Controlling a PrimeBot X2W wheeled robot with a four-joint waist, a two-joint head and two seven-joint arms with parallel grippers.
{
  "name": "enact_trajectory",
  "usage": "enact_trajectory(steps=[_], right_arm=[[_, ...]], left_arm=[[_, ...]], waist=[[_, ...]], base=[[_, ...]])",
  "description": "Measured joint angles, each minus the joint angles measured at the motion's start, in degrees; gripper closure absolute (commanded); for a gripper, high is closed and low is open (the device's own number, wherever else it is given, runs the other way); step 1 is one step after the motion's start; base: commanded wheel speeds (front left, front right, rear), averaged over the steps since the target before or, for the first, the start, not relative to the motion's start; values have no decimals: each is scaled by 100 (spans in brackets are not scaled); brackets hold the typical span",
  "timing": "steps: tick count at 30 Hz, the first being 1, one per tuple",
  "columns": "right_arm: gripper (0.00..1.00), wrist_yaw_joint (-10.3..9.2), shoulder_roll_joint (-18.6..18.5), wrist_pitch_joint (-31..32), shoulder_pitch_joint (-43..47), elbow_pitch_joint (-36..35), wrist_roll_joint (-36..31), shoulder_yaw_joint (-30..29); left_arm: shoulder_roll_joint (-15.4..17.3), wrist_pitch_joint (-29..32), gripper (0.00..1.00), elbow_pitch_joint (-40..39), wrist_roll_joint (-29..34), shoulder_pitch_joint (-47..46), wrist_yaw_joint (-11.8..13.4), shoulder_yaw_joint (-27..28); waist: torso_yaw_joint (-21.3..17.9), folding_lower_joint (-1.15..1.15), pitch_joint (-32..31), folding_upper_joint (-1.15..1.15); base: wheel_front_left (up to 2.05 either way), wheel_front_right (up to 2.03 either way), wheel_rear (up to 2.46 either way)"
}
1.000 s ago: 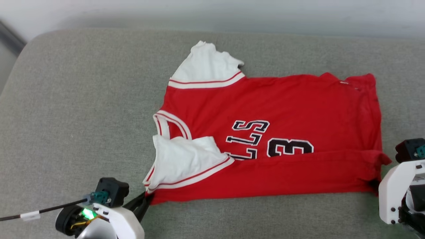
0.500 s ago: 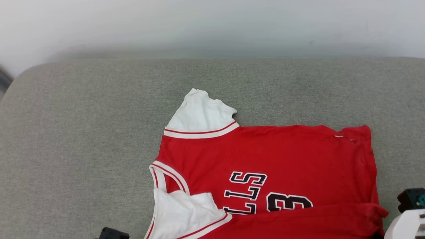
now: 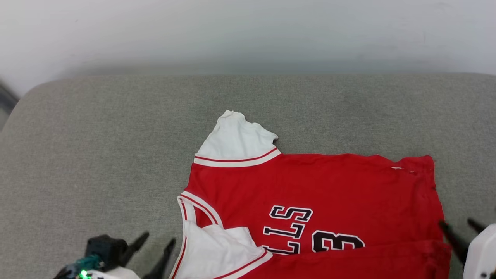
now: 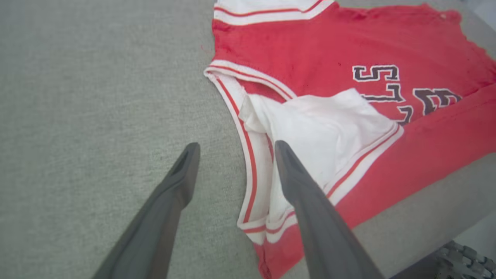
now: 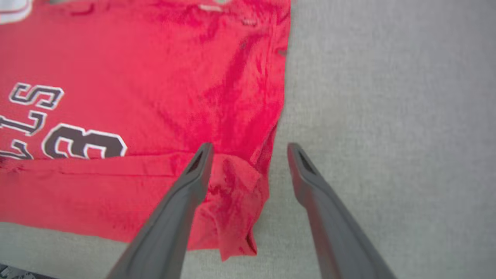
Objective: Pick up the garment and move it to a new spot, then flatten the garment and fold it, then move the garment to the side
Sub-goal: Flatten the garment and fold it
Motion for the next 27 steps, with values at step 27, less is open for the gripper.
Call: enact_trajectory(steps=[27], right_arm=[[0,-1,720,-3139,-559,-988,-348,465]], left_arm=[[88,40,0,582,374,-2276,-1239,1065]], waist=[[-934,0,418,0]], base=[[0,0,0]])
